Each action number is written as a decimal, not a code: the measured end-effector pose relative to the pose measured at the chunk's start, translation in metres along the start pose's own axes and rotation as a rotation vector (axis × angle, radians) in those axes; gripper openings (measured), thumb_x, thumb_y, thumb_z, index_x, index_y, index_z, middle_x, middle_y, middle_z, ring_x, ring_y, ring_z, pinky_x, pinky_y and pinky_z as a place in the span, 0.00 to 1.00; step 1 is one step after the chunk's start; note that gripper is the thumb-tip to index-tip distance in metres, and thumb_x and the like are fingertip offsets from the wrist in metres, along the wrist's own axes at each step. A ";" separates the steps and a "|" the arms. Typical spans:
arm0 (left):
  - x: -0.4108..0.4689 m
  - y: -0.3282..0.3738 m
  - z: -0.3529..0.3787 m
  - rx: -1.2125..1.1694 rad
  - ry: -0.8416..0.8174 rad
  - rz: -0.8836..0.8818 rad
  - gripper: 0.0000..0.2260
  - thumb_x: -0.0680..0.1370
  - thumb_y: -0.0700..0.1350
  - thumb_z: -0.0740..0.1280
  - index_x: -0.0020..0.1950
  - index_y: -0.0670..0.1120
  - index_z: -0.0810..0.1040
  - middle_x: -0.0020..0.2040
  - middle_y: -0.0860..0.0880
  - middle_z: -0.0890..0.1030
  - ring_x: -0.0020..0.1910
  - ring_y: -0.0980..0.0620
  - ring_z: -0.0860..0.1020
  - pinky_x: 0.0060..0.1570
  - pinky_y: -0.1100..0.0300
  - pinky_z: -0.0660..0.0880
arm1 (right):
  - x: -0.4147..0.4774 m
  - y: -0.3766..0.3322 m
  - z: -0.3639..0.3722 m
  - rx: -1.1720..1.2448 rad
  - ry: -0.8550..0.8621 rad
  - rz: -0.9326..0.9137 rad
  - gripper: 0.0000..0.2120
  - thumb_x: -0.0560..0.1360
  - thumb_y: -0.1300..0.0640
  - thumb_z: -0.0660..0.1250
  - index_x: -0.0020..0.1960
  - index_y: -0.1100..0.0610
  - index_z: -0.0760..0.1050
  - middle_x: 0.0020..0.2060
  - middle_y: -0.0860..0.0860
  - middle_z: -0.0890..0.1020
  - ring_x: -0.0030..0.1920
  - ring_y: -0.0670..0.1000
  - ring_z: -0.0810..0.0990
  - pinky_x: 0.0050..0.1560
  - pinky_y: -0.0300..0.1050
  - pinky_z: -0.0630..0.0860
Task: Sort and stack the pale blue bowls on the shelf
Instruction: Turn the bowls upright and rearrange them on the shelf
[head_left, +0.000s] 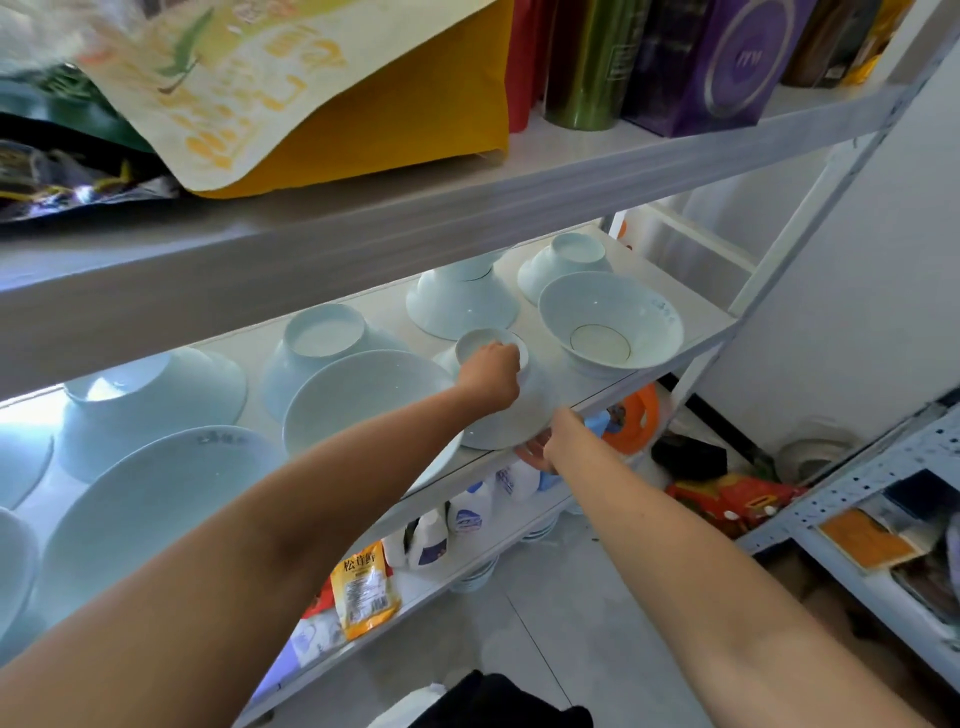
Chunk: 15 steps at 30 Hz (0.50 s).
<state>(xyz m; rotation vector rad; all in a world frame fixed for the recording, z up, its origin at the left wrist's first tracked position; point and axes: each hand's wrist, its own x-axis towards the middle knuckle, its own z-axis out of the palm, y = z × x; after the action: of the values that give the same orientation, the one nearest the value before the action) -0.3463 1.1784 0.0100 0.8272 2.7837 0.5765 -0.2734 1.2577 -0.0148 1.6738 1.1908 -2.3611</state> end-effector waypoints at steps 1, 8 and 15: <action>-0.001 0.000 -0.002 -0.005 -0.014 -0.003 0.06 0.75 0.34 0.60 0.48 0.37 0.75 0.56 0.38 0.77 0.56 0.40 0.75 0.50 0.53 0.71 | -0.003 0.001 0.000 -0.024 -0.008 -0.006 0.09 0.78 0.57 0.59 0.54 0.59 0.75 0.46 0.57 0.82 0.46 0.56 0.82 0.43 0.53 0.78; -0.002 0.005 -0.003 -0.096 0.000 -0.015 0.07 0.73 0.33 0.61 0.38 0.43 0.72 0.50 0.40 0.80 0.50 0.40 0.78 0.47 0.53 0.75 | 0.001 0.004 -0.015 -0.036 -0.027 0.002 0.14 0.76 0.51 0.65 0.57 0.58 0.74 0.50 0.55 0.79 0.47 0.54 0.79 0.47 0.48 0.77; -0.006 0.017 -0.005 -0.170 0.038 0.002 0.08 0.70 0.32 0.63 0.38 0.45 0.75 0.40 0.45 0.76 0.40 0.46 0.74 0.46 0.52 0.77 | -0.017 -0.002 -0.014 0.126 0.017 -0.039 0.10 0.79 0.54 0.61 0.58 0.57 0.72 0.54 0.54 0.79 0.60 0.58 0.77 0.58 0.55 0.76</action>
<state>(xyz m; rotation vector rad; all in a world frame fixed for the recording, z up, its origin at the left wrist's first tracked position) -0.3344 1.1867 0.0216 0.7901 2.7196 0.8241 -0.2552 1.2608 -0.0016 1.7252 1.1089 -2.4988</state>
